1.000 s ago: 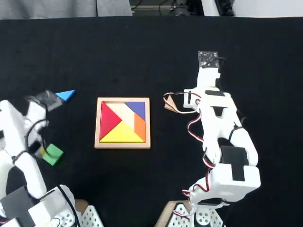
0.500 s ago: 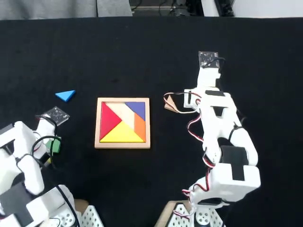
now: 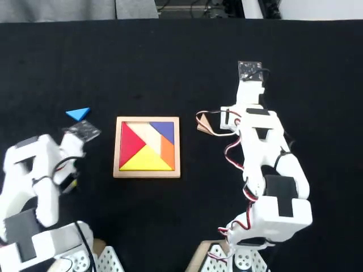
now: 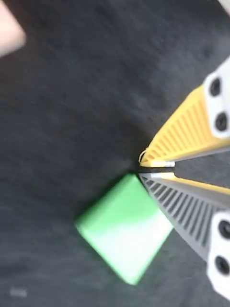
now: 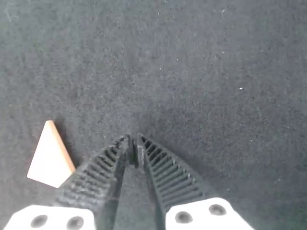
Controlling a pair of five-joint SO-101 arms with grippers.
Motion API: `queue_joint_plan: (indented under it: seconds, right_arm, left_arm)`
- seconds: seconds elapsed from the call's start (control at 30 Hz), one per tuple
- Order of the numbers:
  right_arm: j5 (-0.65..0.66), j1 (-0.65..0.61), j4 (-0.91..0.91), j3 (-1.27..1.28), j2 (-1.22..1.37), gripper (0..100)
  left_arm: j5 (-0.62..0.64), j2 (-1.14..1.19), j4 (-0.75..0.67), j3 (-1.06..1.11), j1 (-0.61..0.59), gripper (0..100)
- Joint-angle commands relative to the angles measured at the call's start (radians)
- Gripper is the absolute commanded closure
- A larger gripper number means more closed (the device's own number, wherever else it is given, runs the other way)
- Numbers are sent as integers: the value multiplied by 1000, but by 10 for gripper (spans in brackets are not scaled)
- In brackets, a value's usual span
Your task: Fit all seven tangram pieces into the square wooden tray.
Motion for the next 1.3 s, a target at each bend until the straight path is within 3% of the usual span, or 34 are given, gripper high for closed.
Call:
queue_joint_plan:
  seconds: [0.0,0.27,0.43,0.5,0.7,0.93,1.17,1.27]
  right_arm:
    - [0,-17,-11,-56,-5,987]
    - [2,-17,-11,-58,-5,987]
    - [2,-18,-11,-58,-5,987]
    - [2,-18,-11,-58,-5,987]
    - [2,-18,-11,-59,-5,987]
    - [2,-17,-12,-62,-1,987]
    - [2,-18,-18,-62,-1,987]
    - [3,-18,-18,-64,-1,987]
  left_arm:
    - [129,2,-11,-117,113,971]
    - [207,-9,23,-275,110,971]
    - [114,-121,359,-524,59,971]
    - [51,-169,373,-645,18,971]
    - [43,-130,-31,-680,-1,970]
    - [192,3,-150,-647,105,970]
    - [364,281,-637,-645,102,970]
    - [390,430,-712,-673,90,971]
